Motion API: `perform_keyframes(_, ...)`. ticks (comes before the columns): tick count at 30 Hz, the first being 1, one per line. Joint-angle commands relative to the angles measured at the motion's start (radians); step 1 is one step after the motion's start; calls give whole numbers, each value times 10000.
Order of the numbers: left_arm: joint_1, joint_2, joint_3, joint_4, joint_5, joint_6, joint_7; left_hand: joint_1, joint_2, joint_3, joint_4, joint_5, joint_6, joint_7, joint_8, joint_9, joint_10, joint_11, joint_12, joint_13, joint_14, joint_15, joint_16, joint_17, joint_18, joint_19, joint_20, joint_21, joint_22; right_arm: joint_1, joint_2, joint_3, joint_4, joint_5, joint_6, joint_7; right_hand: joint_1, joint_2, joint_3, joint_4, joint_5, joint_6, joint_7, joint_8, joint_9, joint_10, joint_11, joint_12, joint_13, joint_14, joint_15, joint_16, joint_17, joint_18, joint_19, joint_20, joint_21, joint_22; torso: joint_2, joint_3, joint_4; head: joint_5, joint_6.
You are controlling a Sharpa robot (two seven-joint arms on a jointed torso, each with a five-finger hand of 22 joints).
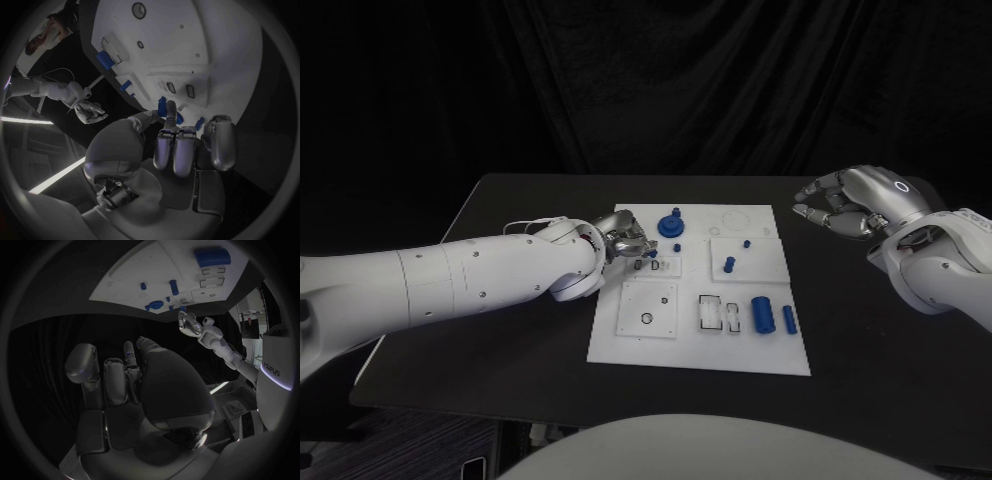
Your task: Assemble the parts on the task board
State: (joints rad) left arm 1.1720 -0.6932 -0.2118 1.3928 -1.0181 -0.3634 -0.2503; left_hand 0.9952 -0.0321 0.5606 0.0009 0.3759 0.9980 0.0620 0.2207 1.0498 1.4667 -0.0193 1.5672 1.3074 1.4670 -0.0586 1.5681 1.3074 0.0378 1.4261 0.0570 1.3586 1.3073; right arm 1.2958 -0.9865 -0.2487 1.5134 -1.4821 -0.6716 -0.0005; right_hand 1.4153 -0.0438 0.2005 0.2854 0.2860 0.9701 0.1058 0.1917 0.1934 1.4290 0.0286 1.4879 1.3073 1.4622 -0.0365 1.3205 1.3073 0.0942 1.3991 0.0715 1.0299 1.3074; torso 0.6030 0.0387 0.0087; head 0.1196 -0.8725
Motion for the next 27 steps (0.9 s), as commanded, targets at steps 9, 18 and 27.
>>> perform_keyframes(9, -195, 230, 9, -283, 62, -519, 576, 12, 51, -198, 54, 130, -172, -23, -80, -29, 1041, 130, 36, 2634, 1038, 71, 27, 2634, 215, -106, 26, -117, 1845, -23, -13, 7, 25, -33, -188, -156, 88, -28, 47, 5, 53, 36, 6, -45, -15, -24, -22, -68, 617, 148, -22, -66, 399, 41, 61, -22, -39, 1334, 4, -2, -11, 42, -1)
perform_keyframes(18, -261, 322, 9, -393, 62, -69, 264, -2, 83, -355, 180, 47, -171, -16, -98, -60, 1041, 145, 36, 2634, 1038, 90, 27, 2634, 219, -120, 46, -133, 1841, -23, -53, 7, 47, -33, -180, -166, 82, -37, 46, 12, 55, 36, 10, -47, -17, -22, -19, -67, 620, 147, -22, -70, 395, 41, 62, -22, -38, 1334, 7, 1, -14, 39, -1)
perform_keyframes(27, -325, 332, 9, -400, 62, 40, 212, -6, 72, -430, 223, -3, -174, -11, -106, -72, 1041, 149, 36, 2634, 1038, 93, 27, 2634, 224, -131, 52, -149, 1836, -23, -96, 7, 67, -33, -155, -182, 82, -37, 46, 12, 55, 36, 10, -47, -17, -22, -19, -67, 620, 147, -22, -70, 395, 41, 62, -22, -38, 1334, 10, -5, -2, 56, -1)
